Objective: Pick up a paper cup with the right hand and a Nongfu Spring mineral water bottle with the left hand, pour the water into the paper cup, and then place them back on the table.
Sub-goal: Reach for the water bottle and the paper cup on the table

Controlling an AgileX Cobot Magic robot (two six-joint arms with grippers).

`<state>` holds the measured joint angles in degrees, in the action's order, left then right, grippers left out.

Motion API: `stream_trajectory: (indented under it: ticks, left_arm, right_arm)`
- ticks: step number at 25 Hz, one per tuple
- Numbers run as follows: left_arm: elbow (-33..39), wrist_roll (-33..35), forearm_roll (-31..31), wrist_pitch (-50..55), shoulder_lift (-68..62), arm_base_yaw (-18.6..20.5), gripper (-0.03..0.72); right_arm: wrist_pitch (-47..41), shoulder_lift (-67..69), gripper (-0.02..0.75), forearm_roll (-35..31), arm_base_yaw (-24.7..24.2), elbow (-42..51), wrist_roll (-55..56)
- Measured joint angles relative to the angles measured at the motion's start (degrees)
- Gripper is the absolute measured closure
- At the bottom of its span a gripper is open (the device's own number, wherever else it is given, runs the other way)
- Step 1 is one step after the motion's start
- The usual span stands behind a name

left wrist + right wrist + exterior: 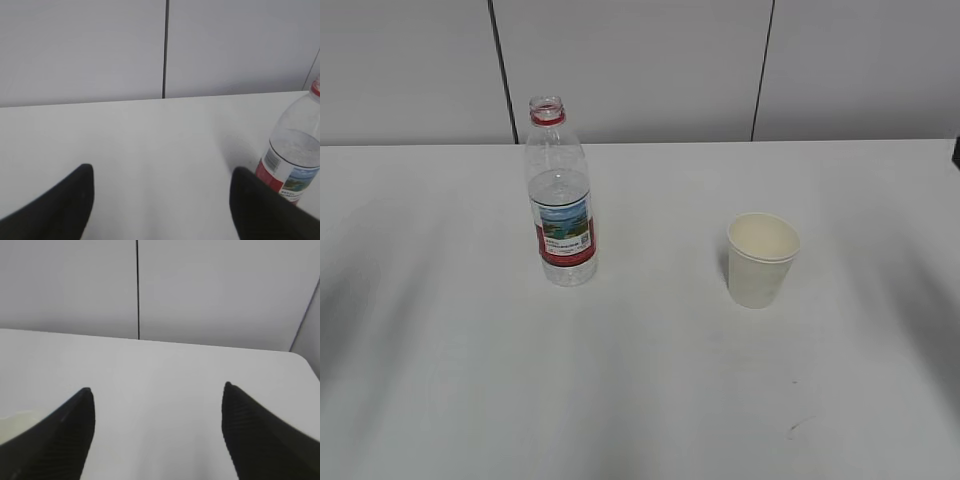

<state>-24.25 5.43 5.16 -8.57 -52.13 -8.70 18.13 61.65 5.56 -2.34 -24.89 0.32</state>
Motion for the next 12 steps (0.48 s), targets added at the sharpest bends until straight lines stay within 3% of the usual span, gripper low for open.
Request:
stream_trajectory:
  ticks: [12]
  left_arm:
    - [0.0, -2.3, 0.2, -16.1, -16.6, -1.3, 0.182]
  right_arm:
    - [10.0, 10.0, 0.156, 10.6, 0.1, 0.0, 1.7]
